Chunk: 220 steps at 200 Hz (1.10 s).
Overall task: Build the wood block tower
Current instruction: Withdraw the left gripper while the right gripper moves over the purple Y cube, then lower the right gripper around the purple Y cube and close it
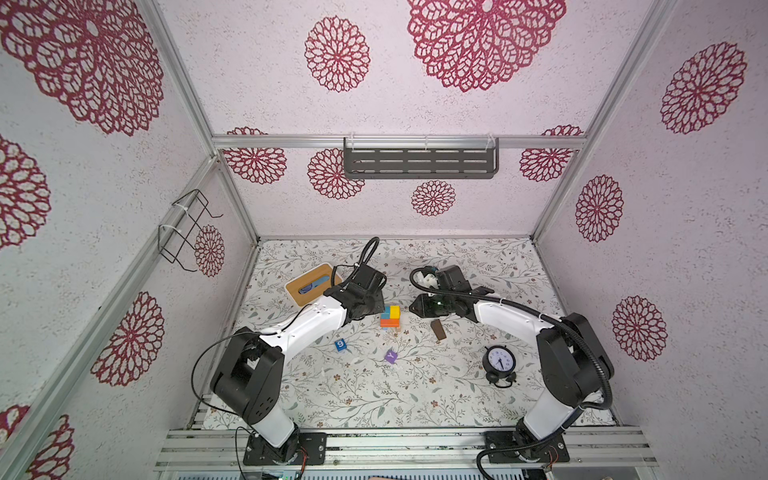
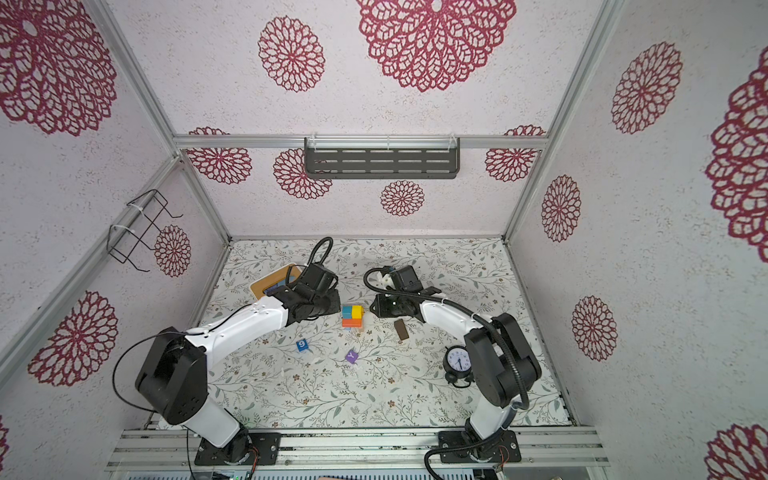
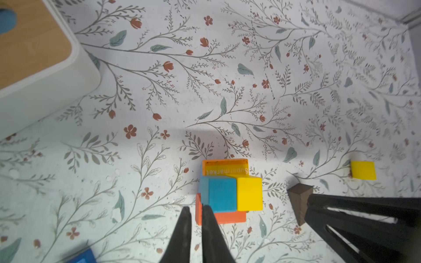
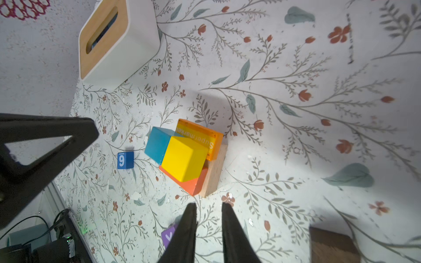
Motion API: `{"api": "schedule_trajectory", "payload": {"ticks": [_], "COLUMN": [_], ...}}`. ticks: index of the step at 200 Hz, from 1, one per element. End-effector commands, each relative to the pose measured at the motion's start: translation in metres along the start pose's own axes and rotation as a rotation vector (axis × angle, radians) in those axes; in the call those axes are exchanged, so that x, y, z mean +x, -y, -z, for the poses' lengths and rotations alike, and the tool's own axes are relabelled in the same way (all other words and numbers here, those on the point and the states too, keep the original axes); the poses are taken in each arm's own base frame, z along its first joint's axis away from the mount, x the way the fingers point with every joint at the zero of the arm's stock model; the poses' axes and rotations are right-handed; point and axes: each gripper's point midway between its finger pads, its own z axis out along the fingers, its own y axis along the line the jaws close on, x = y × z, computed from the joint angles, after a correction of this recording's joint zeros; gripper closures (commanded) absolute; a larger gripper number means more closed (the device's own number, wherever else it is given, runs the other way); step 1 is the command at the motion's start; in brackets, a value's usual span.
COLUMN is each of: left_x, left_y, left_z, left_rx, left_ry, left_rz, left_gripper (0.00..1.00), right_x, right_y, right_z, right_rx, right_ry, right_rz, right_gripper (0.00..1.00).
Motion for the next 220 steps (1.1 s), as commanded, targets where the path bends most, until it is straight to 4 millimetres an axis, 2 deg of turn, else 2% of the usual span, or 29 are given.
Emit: {"api": "schedule_trajectory", "payload": {"ticks": [1, 22, 38, 51, 76, 95, 109, 133, 159, 189, 220], "left_x": [-0.003, -0.003, -0.003, -0.002, 0.003, 0.009, 0.013, 0.020, 0.027, 0.031, 0.033], "left_y": [-0.011, -0.018, -0.025, -0.033, -0.048, -0.058, -0.066, -0.084, -0.098, -0.109, -0.116], "left_z": [0.020, 0.036, 0.049, 0.059, 0.075, 0.085, 0.092, 0.101, 0.112, 0.121, 0.126], "left_rx": [-0.027, -0.023, -0.027, -0.039, -0.065, -0.083, -0.096, -0.144, -0.170, -0.202, -0.221], "left_ry": [0.038, 0.067, 0.096, 0.120, 0.147, 0.157, 0.166, 0.181, 0.194, 0.198, 0.204], "left_rz": [-0.001, 0.003, 0.012, 0.022, 0.034, 0.043, 0.046, 0.052, 0.071, 0.076, 0.073], "left_gripper": [0.73, 0.58, 0.43, 0.30, 0.13, 0.03, 0.00, 0.03, 0.03, 0.03, 0.03], "right_x": [-0.001, 0.006, 0.015, 0.027, 0.048, 0.059, 0.065, 0.078, 0.093, 0.110, 0.115], "right_y": [-0.001, -0.003, -0.006, -0.009, -0.025, -0.037, -0.047, -0.065, -0.075, -0.078, -0.074], "right_z": [0.026, 0.041, 0.047, 0.048, 0.046, 0.044, 0.041, 0.032, 0.018, -0.001, -0.015], "right_rx": [0.041, 0.058, 0.081, 0.123, 0.131, 0.104, 0.081, 0.044, 0.044, 0.058, 0.087], "right_ry": [0.041, 0.055, 0.039, 0.003, -0.042, -0.063, -0.072, -0.088, -0.131, -0.198, -0.218], "right_rz": [0.066, 0.107, 0.165, 0.230, 0.320, 0.360, 0.384, 0.428, 0.491, 0.536, 0.550], "right_gripper": [0.71, 0.66, 0.63, 0.58, 0.52, 0.48, 0.46, 0.43, 0.41, 0.39, 0.39]}}
